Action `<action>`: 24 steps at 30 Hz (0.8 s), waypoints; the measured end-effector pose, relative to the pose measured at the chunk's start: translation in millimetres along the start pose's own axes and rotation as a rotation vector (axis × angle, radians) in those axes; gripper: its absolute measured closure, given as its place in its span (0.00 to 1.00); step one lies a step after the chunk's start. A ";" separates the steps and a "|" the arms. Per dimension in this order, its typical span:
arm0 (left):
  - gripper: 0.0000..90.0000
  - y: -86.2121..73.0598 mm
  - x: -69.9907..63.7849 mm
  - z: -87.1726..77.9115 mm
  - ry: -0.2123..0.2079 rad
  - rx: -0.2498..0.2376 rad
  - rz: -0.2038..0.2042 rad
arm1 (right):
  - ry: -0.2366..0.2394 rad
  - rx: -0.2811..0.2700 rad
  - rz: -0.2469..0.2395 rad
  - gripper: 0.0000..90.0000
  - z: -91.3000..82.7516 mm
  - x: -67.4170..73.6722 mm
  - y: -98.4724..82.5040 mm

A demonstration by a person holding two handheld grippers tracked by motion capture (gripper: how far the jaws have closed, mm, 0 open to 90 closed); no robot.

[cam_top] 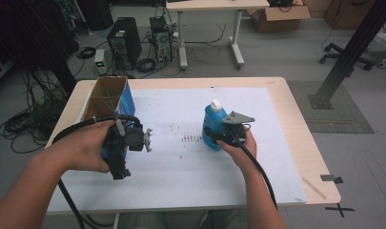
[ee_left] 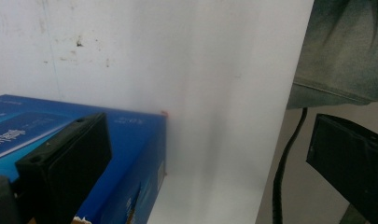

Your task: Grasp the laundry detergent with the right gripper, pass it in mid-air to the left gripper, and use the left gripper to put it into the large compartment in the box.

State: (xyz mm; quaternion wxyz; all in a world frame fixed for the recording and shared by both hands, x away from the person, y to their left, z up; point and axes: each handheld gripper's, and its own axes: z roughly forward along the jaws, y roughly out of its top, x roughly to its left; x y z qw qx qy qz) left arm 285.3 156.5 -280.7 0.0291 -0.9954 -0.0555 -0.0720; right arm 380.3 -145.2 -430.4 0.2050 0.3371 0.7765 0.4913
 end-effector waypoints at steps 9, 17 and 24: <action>0.00 5.9 -0.9 -3.7 0.004 0.007 0.007 | -0.016 0.016 -0.003 0.51 -0.1 1.9 2.8; 0.00 3.3 0.4 -6.9 0.011 0.008 0.004 | 0.002 -0.008 -0.011 0.51 -7.4 2.0 8.6; 0.00 5.5 3.1 -12.1 0.019 -0.001 0.001 | 0.088 -0.044 -0.066 0.51 -35.9 5.6 36.5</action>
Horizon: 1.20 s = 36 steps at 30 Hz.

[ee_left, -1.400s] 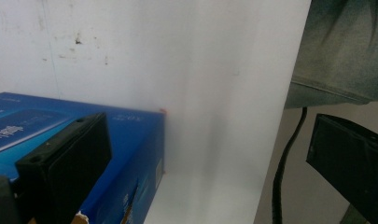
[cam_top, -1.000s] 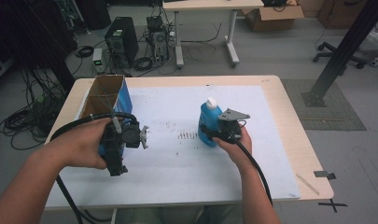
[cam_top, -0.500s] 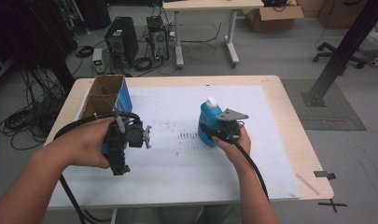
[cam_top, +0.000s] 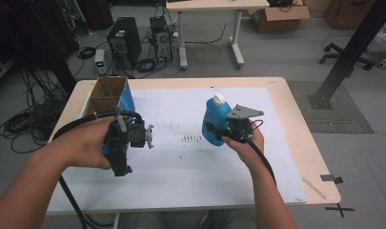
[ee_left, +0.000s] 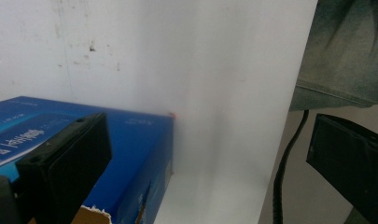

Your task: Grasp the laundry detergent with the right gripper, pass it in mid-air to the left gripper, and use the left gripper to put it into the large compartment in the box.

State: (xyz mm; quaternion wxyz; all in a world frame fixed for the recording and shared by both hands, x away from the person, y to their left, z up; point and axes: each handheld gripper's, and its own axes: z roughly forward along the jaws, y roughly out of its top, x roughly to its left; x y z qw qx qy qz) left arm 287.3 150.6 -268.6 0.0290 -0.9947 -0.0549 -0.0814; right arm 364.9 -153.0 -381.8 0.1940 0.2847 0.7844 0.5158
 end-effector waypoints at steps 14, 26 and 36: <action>0.00 18.0 5.7 -9.4 0.000 -0.032 0.028 | 0.312 0.038 -0.125 0.50 -25.8 12.3 20.3; 0.00 40.4 9.3 -16.0 -0.014 -0.049 0.053 | 0.463 0.098 -0.248 0.50 -9.1 28.7 5.0; 0.00 52.8 14.3 -17.7 -0.042 -0.062 0.061 | 0.540 0.092 -0.305 0.50 5.2 46.3 4.0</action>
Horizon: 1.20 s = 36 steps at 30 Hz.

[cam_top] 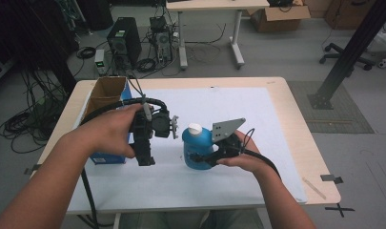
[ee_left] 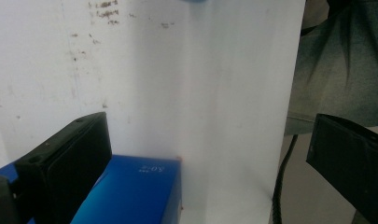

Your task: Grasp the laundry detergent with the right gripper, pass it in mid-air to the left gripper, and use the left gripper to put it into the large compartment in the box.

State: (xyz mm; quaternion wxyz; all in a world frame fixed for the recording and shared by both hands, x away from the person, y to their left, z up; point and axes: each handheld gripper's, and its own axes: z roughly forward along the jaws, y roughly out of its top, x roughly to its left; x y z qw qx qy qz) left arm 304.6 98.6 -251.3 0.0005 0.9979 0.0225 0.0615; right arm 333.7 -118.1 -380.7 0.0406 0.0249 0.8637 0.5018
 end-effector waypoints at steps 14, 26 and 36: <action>0.00 17.1 5.9 1.7 -0.013 0.011 0.021 | 0.049 -0.010 -0.040 0.50 31.4 6.2 9.8; 0.00 29.4 5.2 4.3 -0.021 0.017 0.040 | 0.066 -0.008 -0.059 0.50 55.9 10.8 21.0; 0.01 30.8 3.4 8.5 -0.021 0.017 0.041 | 0.074 -0.024 -0.064 0.50 64.9 14.5 29.7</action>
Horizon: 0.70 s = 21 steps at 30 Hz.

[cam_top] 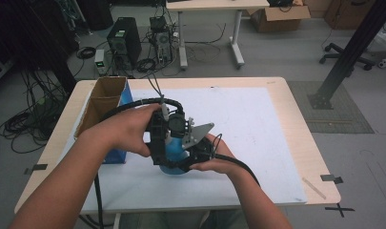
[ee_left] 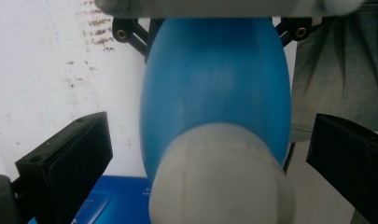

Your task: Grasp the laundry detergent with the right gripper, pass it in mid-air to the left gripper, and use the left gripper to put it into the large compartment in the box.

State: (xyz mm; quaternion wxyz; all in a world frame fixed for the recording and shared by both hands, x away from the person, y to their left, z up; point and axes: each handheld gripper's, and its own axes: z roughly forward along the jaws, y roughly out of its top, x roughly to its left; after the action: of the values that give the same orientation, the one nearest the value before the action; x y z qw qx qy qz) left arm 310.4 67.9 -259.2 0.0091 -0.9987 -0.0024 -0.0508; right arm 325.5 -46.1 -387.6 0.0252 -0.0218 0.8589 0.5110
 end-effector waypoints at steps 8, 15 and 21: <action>0.02 0.3 -2.0 0.1 0.010 -0.003 0.006 | -0.008 -0.001 -0.005 0.50 1.1 0.6 3.5; 0.08 1.1 -2.6 0.6 0.016 0.003 0.014 | -0.016 -0.009 -0.024 0.50 0.5 -0.1 4.9; 0.13 2.0 -2.6 0.6 0.016 0.006 0.018 | -0.018 -0.010 -0.021 0.50 -0.9 0.3 6.0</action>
State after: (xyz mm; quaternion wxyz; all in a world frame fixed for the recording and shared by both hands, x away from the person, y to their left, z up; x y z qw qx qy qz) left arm 307.9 65.9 -260.1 0.0126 -0.9982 0.0064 -0.0587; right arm 324.8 -44.0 -381.9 0.0382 -0.0263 0.8557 0.5154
